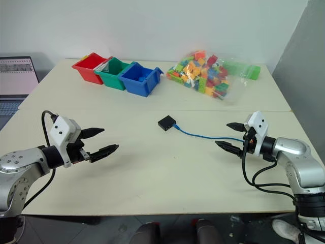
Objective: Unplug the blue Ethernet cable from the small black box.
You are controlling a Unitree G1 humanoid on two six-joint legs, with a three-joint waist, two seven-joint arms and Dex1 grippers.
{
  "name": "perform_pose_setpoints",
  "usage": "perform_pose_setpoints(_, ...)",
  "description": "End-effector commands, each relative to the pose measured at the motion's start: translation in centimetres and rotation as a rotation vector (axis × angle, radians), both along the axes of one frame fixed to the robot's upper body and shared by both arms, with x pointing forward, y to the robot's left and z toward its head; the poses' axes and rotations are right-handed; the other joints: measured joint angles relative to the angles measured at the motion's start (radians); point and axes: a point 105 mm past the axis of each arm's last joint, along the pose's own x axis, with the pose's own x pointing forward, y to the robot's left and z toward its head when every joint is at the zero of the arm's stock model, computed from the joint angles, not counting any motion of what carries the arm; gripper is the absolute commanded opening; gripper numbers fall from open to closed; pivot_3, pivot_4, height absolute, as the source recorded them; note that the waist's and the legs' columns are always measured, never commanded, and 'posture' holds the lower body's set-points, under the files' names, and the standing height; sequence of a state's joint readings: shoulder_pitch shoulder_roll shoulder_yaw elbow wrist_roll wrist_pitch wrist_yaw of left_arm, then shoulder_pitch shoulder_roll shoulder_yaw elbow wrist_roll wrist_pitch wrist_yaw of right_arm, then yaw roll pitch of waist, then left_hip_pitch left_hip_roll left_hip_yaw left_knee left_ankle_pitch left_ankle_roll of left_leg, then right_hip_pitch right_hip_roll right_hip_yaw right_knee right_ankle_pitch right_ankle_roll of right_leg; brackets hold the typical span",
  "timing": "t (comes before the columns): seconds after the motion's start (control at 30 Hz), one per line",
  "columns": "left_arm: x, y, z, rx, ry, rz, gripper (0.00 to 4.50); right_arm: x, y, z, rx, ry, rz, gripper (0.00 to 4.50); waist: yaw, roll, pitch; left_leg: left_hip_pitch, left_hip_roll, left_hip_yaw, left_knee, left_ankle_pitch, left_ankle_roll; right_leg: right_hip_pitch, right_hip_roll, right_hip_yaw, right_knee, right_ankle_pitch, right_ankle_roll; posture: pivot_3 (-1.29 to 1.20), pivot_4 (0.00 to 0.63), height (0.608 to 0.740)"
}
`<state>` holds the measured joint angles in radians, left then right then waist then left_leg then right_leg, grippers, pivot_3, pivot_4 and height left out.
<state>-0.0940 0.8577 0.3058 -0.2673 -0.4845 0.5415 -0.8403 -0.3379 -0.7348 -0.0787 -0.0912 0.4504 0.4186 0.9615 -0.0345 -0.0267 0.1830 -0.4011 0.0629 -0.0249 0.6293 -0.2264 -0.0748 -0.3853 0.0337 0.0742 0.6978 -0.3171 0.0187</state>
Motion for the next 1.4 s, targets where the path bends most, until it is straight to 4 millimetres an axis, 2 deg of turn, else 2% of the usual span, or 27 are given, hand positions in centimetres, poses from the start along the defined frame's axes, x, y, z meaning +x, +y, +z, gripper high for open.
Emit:
perform_pose_setpoints(0.03,-0.5,-0.4,1.7,-0.017,-0.086,-0.028,4.5,0.0,0.1,1.4,-0.005,-0.055,0.015,4.46,0.0,0.0,0.0,0.0,0.0,0.0,0.0,0.0,0.0,0.0,0.0,0.0,0.0,0.0,0.0,0.0,0.15,0.74)
perform_pose_setpoints(0.47,-0.8,-0.5,1.0,0.012,-0.054,-0.025,4.5,0.5,1.1,1.2,-0.013,-0.06,0.014,4.46,0.0,0.0,0.0,0.0,0.0,0.0,0.0,0.0,0.0,0.0,0.0,0.0,0.0,0.0,0.0,0.0,0.15,0.74)
perform_pose_setpoints(0.57,-0.5,-0.3,0.8,0.039,-0.065,-0.042,4.5,1.4,2.8,0.5,-0.014,-0.057,0.009,4.46,-0.001,0.0,0.0,0.0,0.0,0.0,0.0,0.0,0.0,0.0,0.0,0.0,0.0,0.0,0.0,0.0,0.15,0.74)
perform_pose_setpoints(0.63,-0.6,-0.1,0.3,0.014,-0.012,-0.062,4.5,2.5,4.0,-0.4,-0.05,-0.051,-0.02,4.46,-0.006,0.0,0.0,0.0,0.0,0.0,0.0,0.0,0.0,0.0,0.0,0.0,0.0,0.0,0.0,0.0,0.15,0.74)
perform_pose_setpoints(0.8,-0.6,0.0,0.3,-0.013,0.005,-0.088,4.5,5.4,7.5,-2.4,-0.092,-0.059,-0.071,4.46,-0.014,0.0,0.0,0.0,0.0,0.0,0.0,0.0,0.0,-0.001,0.0,0.0,0.001,0.0,-0.001,0.0,0.15,0.74)
perform_pose_setpoints(0.93,-0.1,0.4,0.5,-0.02,-0.008,-0.077,4.5,6.8,10.8,-3.3,-0.073,-0.052,-0.071,4.46,-0.013,0.0,0.0,-0.002,0.0,0.0,0.0,0.0,0.0,-0.002,0.0,0.0,0.001,0.003,-0.005,0.0,0.15,0.74)
perform_pose_setpoints(1.1,-1.0,-1.3,-0.4,-0.015,0.047,-0.173,4.5,9.3,13.8,-5.0,-0.076,-0.042,-0.14,4.46,-0.022,0.0,0.0,-0.001,0.0,0.0,0.0,0.0,0.0,-0.003,0.0,0.0,0.001,0.003,-0.005,0.0,0.15,0.74)
perform_pose_setpoints(1.2,-1.7,-2.3,-1.0,-0.011,0.085,-0.233,4.5,10.3,15.0,-5.3,-0.059,-0.023,-0.169,4.46,-0.021,0.0,0.0,-0.002,0.0,0.0,0.0,0.0,0.0,-0.003,0.0,0.0,0.001,0.003,-0.005,0.0,0.15,0.74)
perform_pose_setpoints(1.3,-1.5,-2.5,-0.7,-0.012,0.078,-0.242,4.5,11.0,15.6,-5.4,-0.056,-0.013,-0.197,4.46,-0.022,0.0,0.0,-0.002,0.0,0.0,0.0,0.0,0.0,-0.003,0.0,-0.001,0.002,0.003,-0.005,0.0,0.15,0.74)
perform_pose_setpoints(1.37,-1.4,-2.5,-0.5,-0.013,0.074,-0.241,4.5,11.4,15.6,-5.4,-0.053,-0.008,-0.222,4.29,-0.022,0.0,0.0,-0.001,0.0,-0.001,0.0,0.0,0.0,-0.003,0.0,-0.001,0.002,0.003,-0.005,0.0,0.15,0.74)
perform_pose_setpoints(1.4,-1.4,-2.5,-0.5,-0.012,0.074,-0.242,4.5,11.5,15.6,-5.4,-0.053,-0.002,-0.235,4.01,-0.022,0.0,0.0,-0.001,0.0,-0.001,0.0,0.0,0.0,-0.003,0.0,-0.001,0.003,0.003,-0.005,0.0,0.15,0.74)
